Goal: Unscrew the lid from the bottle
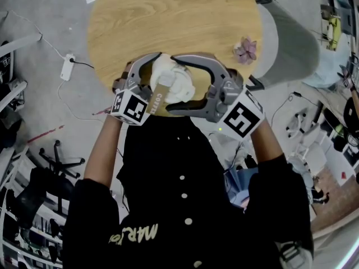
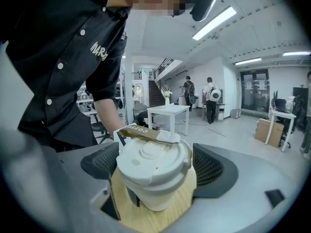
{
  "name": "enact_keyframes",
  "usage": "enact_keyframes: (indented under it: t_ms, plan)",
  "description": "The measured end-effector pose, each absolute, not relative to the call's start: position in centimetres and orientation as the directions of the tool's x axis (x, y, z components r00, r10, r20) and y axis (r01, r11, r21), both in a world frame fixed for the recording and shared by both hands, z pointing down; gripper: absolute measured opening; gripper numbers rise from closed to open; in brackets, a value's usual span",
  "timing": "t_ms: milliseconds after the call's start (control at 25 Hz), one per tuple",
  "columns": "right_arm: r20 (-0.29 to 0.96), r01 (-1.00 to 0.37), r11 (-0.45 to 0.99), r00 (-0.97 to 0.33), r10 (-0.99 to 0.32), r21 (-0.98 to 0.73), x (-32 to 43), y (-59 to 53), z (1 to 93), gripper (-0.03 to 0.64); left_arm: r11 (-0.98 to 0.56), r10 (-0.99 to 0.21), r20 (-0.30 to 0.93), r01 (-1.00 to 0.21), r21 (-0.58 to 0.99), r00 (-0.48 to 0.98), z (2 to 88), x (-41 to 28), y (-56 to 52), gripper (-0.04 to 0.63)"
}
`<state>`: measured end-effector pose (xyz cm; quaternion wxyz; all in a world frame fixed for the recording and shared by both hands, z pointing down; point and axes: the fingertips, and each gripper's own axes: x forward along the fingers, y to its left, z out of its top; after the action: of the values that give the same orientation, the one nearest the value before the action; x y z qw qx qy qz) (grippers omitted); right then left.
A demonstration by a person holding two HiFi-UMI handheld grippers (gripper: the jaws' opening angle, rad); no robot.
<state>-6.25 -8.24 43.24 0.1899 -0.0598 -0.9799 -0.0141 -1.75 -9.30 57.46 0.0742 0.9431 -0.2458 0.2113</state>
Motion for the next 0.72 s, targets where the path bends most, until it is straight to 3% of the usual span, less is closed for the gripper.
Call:
enact_keyframes:
  t_ms: [120,360,600,720]
  plan:
    - [0.392,0.202,0.979,-0.9,0.191,-0.015,-6.7,-7.9,44.0,0.456,-0.87,-0.43,0.441,-0.493,0.033,0.788,57.6,-1.7,-9.3,0.356]
    - [0.361,0.238,0.971,-0.905,0.226,-0.011,-6.7,-7.7,43.9,0.454,-0.881,-0.414,0.445,-0.472,0.024,0.794,57.7,-1.7,-9.1,0.354]
    - [0.408,0.461,0.885,-0.797,0.445,-0.065,-6.4,-6.4,44.1,0.454,-0.943,-0.287,0.458,-0.331,0.018,0.842,57.3,-1.8,-8.4,0.354]
    - [0.418,0.508,0.858,-0.765,0.491,-0.079,-6.6,-6.6,44.3,0.454,-0.954,-0.25,0.466,-0.297,0.029,0.849,57.4,-1.9,-8.7,0.354]
